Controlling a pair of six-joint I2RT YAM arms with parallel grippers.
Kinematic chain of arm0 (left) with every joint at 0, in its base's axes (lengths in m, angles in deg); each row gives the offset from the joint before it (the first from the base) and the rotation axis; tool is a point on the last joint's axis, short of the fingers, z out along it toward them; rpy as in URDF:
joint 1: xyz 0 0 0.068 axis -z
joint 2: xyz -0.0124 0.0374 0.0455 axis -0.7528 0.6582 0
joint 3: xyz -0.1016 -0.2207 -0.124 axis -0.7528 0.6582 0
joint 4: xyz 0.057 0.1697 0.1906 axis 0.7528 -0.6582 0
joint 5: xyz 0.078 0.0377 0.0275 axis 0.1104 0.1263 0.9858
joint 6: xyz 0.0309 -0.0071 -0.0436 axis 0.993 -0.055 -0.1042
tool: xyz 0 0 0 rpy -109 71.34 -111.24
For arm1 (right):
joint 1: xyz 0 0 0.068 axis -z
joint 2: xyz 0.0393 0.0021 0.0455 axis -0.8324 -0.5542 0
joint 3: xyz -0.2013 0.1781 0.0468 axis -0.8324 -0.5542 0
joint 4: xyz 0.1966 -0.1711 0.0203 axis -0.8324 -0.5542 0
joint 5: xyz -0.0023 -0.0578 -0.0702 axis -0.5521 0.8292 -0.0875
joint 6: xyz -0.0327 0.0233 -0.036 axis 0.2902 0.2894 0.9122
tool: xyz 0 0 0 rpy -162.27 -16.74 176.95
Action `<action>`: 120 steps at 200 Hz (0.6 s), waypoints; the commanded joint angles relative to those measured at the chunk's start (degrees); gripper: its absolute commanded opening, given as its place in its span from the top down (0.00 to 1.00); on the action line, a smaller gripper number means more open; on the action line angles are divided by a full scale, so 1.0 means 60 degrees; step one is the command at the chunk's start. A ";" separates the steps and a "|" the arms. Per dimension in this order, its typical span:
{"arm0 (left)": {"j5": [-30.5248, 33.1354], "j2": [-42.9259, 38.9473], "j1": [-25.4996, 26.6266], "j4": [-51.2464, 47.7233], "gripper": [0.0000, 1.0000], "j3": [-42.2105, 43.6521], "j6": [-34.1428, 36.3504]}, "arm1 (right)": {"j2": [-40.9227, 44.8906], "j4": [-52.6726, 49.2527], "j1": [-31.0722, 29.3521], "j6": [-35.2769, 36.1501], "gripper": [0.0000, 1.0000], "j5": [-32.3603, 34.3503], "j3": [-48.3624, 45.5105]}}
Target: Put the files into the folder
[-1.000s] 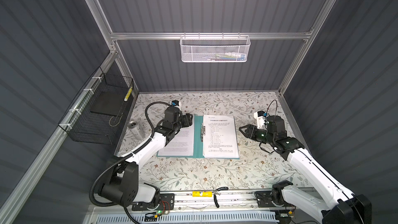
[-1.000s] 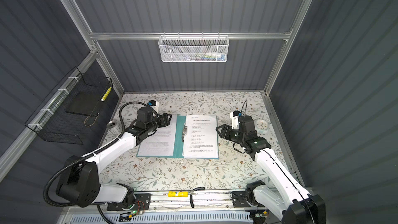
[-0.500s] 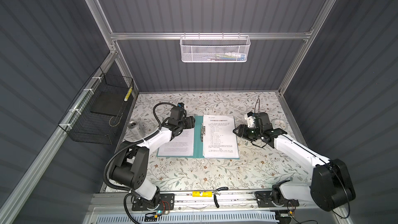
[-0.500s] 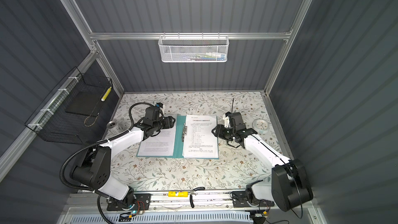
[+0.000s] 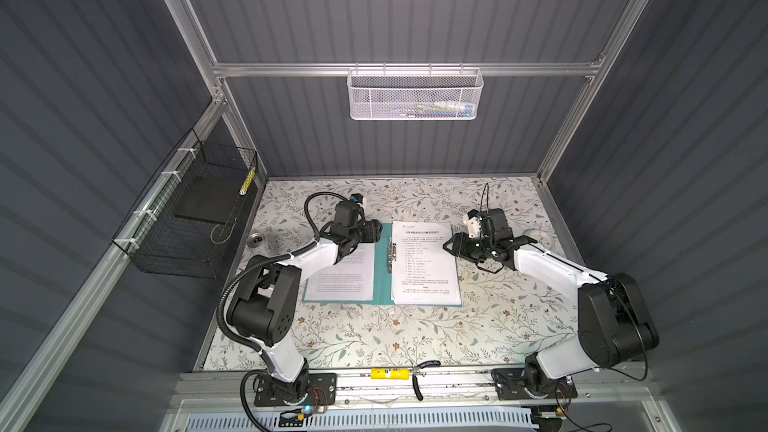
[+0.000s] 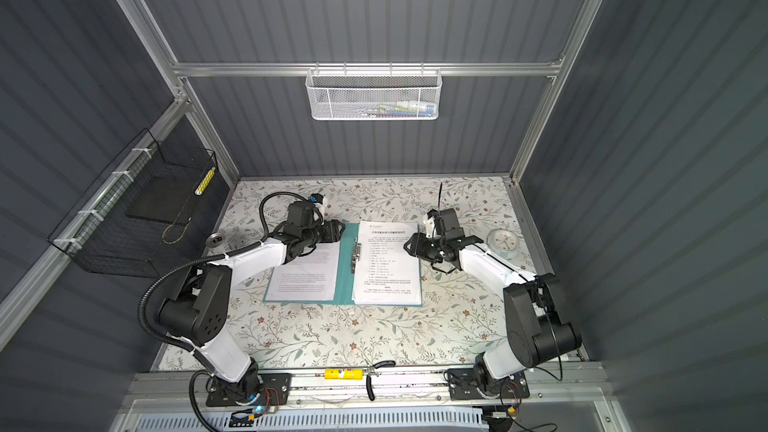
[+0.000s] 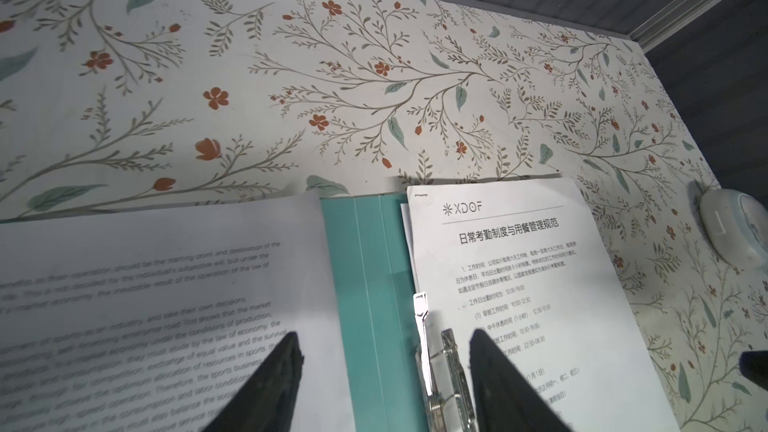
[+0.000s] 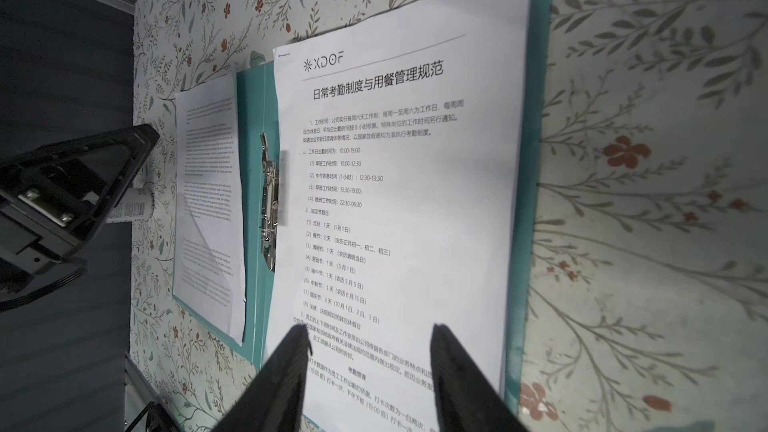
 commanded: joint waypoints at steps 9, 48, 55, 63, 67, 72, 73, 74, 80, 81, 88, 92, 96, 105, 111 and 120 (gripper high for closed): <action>-0.1124 0.0473 -0.0059 0.0610 0.35 -0.0572 0.0141 | -0.0168 0.0426 -0.0036 -0.0176 0.50 -0.0430 0.0274; -0.1363 0.0824 0.0044 0.0798 0.36 -0.0587 -0.0045 | -0.0203 0.0481 -0.0040 -0.0195 0.50 -0.0554 0.0190; -0.1374 0.0904 0.0069 0.0835 0.36 -0.0598 -0.0055 | -0.0215 0.0474 -0.0041 -0.0187 0.50 -0.0574 0.0174; -0.1365 0.1011 0.0093 0.0836 0.36 -0.0630 -0.0031 | -0.0235 0.0492 -0.0033 -0.0171 0.50 -0.0586 0.0161; -0.1369 0.1090 0.0123 0.0836 0.36 -0.0643 -0.0015 | -0.0249 0.0514 -0.0040 -0.0162 0.50 -0.0597 0.0146; -0.1386 0.1165 0.0142 0.0836 0.36 -0.0678 -0.0002 | -0.0251 0.0552 -0.0043 -0.0169 0.50 -0.0603 0.0117; -0.1393 0.1180 0.0144 0.0836 0.36 -0.0683 0.0001 | -0.0251 0.0557 -0.0040 -0.0173 0.50 -0.0602 0.0115; -0.1389 0.1195 0.0145 0.0836 0.36 -0.0678 0.0002 | -0.0251 0.0574 -0.0038 -0.0174 0.50 -0.0601 0.0114; -0.1410 0.1275 0.0172 0.0870 0.36 -0.0685 0.0029 | -0.0262 0.0610 -0.0042 -0.0190 0.50 -0.0615 0.0064; -0.1413 0.1294 0.0174 0.0875 0.36 -0.0679 0.0031 | -0.0264 0.0622 -0.0047 -0.0191 0.50 -0.0615 0.0059; -0.1465 0.1396 0.0189 0.0915 0.36 -0.0675 0.0047 | -0.0262 0.0676 -0.0043 -0.0220 0.51 -0.0640 0.0015; -0.1510 0.1466 0.0198 0.0936 0.36 -0.0684 0.0042 | -0.0251 0.0707 -0.0039 -0.0233 0.51 -0.0657 -0.0021; -0.1560 0.1521 0.0205 0.0952 0.37 -0.0688 0.0034 | -0.0240 0.0736 -0.0048 -0.0246 0.51 -0.0670 -0.0053; -0.1639 0.1630 0.0241 0.0995 0.37 -0.0697 0.0037 | -0.0229 0.0799 -0.0050 -0.0276 0.51 -0.0688 -0.0113; -0.1662 0.1698 0.0262 0.1037 0.37 -0.0686 0.0047 | -0.0222 0.0837 -0.0051 -0.0293 0.51 -0.0704 -0.0146; -0.1720 0.1787 0.0290 0.1095 0.37 -0.0692 0.0047 | -0.0207 0.0869 -0.0048 -0.0306 0.51 -0.0703 -0.0187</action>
